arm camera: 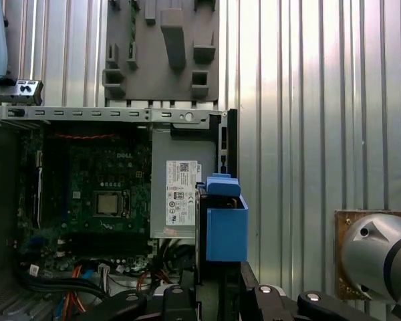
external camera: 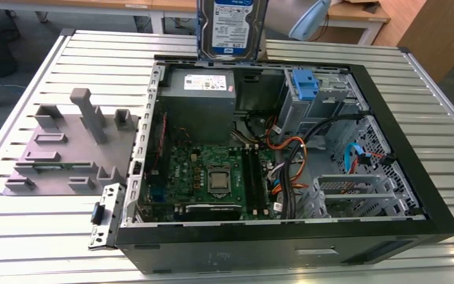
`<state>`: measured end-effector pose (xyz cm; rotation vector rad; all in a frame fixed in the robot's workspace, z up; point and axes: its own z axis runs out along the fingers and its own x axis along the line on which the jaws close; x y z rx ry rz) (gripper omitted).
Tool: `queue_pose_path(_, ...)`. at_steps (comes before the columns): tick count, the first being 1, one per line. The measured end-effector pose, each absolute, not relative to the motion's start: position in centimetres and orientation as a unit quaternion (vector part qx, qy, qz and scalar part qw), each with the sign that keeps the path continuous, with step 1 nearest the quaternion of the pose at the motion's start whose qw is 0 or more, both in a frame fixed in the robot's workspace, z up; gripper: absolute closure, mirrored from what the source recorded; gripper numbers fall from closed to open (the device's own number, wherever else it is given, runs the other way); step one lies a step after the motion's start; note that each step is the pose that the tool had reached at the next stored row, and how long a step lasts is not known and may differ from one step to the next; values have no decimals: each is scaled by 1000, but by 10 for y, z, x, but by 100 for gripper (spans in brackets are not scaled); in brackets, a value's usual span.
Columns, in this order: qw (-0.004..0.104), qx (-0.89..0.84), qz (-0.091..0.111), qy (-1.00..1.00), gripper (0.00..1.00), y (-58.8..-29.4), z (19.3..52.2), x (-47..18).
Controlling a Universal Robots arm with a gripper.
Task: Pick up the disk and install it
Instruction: 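Pick up the disk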
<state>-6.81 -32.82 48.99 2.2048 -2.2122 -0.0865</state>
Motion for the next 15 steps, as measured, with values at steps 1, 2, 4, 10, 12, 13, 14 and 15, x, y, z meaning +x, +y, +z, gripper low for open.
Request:
queue_pose_path(1,9,706,-28,-708,65,-328,490,-66)
queue_pose_path(2,9,706,-28,-708,65,-328,490,-64)
queue_pose_path(4,9,706,-28,-708,65,-328,490,-59)
queue_pose_path(10,9,706,-28,-708,65,-328,490,-46)
queue_pose_path(12,9,706,-28,-708,65,-328,490,-41)
queue_pose_path(13,9,706,-28,-708,65,-328,490,-39)
queue_pose_path(14,9,706,-28,-708,65,-328,490,-37)
queue_pose_path(15,9,706,-28,-708,65,-328,490,-35)
